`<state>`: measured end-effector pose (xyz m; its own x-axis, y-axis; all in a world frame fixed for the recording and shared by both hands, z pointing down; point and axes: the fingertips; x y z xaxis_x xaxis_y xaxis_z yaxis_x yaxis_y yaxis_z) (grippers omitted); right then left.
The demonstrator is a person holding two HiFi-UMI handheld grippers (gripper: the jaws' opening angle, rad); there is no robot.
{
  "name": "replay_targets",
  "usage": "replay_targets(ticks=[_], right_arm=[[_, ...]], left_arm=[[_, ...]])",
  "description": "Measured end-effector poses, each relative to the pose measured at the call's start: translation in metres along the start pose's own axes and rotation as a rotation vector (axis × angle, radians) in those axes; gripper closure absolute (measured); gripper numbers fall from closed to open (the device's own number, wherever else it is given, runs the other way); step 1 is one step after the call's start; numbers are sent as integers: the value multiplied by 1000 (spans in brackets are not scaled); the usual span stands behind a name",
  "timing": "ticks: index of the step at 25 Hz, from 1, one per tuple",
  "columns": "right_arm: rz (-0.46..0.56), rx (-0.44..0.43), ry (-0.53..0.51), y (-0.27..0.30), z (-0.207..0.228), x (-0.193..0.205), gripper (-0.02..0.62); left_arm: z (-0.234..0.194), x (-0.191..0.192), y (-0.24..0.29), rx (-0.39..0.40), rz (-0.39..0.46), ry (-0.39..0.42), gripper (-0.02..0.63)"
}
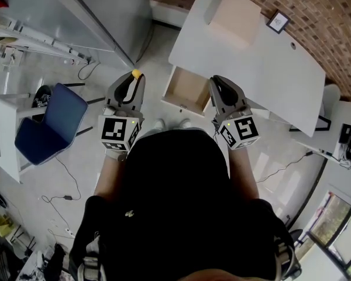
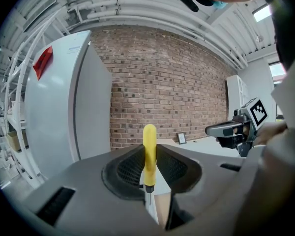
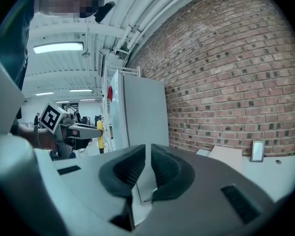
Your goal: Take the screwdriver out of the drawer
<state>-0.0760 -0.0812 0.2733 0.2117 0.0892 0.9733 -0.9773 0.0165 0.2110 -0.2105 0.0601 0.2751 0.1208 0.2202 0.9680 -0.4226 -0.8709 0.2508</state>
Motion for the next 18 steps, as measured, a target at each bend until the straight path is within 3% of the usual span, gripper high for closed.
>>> replay_targets(ticks=[18], right_arm=[[-16,21,-2,-2,0,6,571]], left_arm=[[5,3,10,34,7,-3,529]])
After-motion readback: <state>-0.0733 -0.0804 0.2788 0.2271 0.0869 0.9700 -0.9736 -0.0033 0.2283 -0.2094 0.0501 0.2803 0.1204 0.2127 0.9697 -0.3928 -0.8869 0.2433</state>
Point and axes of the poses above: the fingertips, and each gripper's own axes: y forward along the fingers, z to its right, x out of its underside, and after that the axes turned 7 degrees about -x, right-handed
